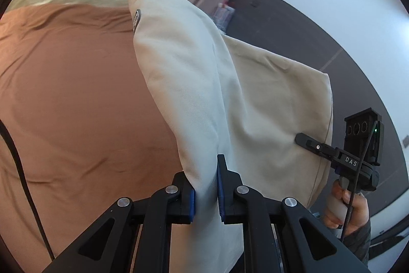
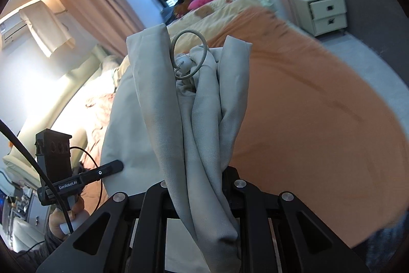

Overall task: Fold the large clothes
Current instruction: 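Lift the bundle with both tools and fold it over once more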

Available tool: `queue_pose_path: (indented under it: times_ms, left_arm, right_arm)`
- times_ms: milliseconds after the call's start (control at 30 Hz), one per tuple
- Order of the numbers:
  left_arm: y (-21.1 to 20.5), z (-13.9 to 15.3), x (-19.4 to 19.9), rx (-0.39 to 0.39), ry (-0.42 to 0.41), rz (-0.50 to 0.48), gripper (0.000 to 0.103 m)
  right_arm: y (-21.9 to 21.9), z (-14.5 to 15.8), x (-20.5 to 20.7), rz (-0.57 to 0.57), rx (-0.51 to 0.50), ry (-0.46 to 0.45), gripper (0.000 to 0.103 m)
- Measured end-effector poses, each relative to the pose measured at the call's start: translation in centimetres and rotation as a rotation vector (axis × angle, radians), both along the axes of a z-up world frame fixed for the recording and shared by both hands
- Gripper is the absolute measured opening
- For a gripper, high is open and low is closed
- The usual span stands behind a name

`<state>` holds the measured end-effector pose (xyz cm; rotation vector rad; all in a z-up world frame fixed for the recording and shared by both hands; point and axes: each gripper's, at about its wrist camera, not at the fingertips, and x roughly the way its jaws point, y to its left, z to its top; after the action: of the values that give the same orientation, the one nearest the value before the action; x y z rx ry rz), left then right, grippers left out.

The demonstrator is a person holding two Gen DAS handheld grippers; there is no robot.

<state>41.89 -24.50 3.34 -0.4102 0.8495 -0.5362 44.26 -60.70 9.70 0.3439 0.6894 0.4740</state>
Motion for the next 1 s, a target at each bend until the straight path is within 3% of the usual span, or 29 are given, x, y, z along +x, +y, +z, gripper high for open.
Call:
queue_pose_path:
  times_ms: [267,467,767,933,1000]
  left_arm:
    - [-9.3,2.7,0.5,-0.053,-0.042,-0.082,0.014]
    - [-13.9,2.5,1.2,-0.096,-0.005,-0.133,0.014]
    - [-18.0,-2.9,4.3,-0.128,0.117,-0.180,0.014]
    - [-19.8,-9.5,8.9,-0.084,0.248,-0.181,0.014]
    - [-20.1,-11.2,10.4,-0.062,0.262,-0.175,0.014]
  right_arm:
    - [-1.6,4.6,-1.9,-0.093,-0.070,-0.027,0.012]
    - [-2.9,6.9,-3.7,-0.155,-0.128,-0.028,0.012]
    - [-3.5,6.6,-1.5,-0.203,-0.156,0.057,0.011]
    - [-2.4,2.3,4.5,-0.253,-0.205,0.156,0.012]
    - [-1.7,0.3,6.8,-0.264,-0.210,0.198,0.012]
